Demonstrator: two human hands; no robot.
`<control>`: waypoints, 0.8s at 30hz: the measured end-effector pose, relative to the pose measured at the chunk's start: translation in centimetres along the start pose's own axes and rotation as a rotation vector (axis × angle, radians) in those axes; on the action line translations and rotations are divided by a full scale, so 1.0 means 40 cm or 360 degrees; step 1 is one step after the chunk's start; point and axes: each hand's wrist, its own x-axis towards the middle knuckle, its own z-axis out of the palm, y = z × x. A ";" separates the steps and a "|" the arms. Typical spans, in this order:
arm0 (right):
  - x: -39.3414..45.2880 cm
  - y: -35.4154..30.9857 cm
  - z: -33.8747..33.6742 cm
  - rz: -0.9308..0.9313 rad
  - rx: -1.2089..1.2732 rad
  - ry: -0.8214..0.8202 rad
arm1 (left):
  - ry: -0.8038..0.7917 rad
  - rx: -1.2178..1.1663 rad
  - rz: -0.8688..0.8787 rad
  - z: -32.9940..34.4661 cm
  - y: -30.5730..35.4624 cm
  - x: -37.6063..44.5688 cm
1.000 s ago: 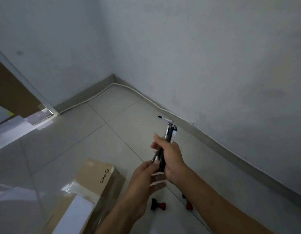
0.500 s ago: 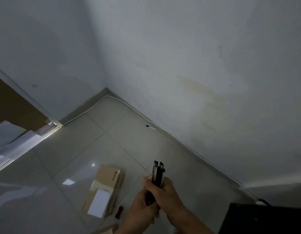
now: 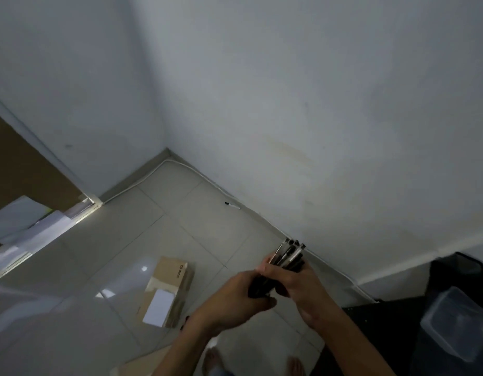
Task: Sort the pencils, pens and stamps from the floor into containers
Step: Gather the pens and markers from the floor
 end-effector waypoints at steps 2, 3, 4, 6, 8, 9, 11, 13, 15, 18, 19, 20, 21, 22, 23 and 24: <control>-0.032 -0.021 -0.036 -0.0030 -0.0053 -0.0033 | 0.0017 -0.0018 -0.0055 0.048 0.027 -0.004; -0.050 -0.029 -0.064 -0.0055 -0.0106 -0.0063 | -0.0001 -0.0038 -0.0091 0.080 0.045 0.002; -0.066 -0.031 -0.088 -0.0068 -0.0195 -0.0091 | -0.0029 -0.0072 -0.0107 0.109 0.056 0.009; -0.096 -0.024 -0.138 -0.0103 -0.0354 -0.0149 | -0.0068 -0.0143 -0.0061 0.175 0.073 0.022; -0.116 -0.009 -0.184 -0.0100 -0.0429 -0.0158 | -0.0042 -0.0202 -0.0051 0.229 0.083 0.027; -0.125 0.000 -0.205 -0.0100 -0.0444 -0.0162 | -0.0018 -0.0235 -0.0062 0.258 0.085 0.027; -0.132 0.015 -0.242 -0.0104 -0.0485 -0.0164 | 0.0059 -0.0320 -0.0090 0.314 0.087 0.029; -0.125 0.029 -0.264 -0.0123 -0.0547 -0.0217 | 0.0198 -0.0391 -0.0096 0.356 0.091 0.036; -0.110 0.039 -0.267 -0.0144 -0.0560 -0.0296 | 0.0333 -0.0460 -0.0080 0.372 0.093 0.047; -0.071 0.046 -0.248 -0.0181 -0.0543 -0.0376 | 0.0535 -0.0477 -0.0038 0.355 0.091 0.051; -0.054 0.045 -0.236 -0.0183 -0.0520 -0.0390 | 0.0594 -0.0472 -0.0038 0.340 0.088 0.052; -0.035 0.043 -0.224 -0.0184 -0.0520 -0.0397 | 0.0642 -0.0487 -0.0036 0.321 0.088 0.056; -0.005 0.036 -0.205 -0.0198 -0.0522 -0.0399 | 0.0679 -0.0511 -0.0046 0.293 0.083 0.067; 0.022 0.029 -0.189 -0.0217 -0.0551 -0.0404 | 0.0681 -0.0535 -0.0085 0.268 0.084 0.076; 0.067 0.023 -0.162 -0.0240 -0.0565 -0.0420 | 0.0687 -0.0570 -0.0156 0.224 0.069 0.099; 0.101 0.018 -0.144 -0.0249 -0.0587 -0.0438 | 0.0714 -0.0620 -0.0241 0.189 0.059 0.119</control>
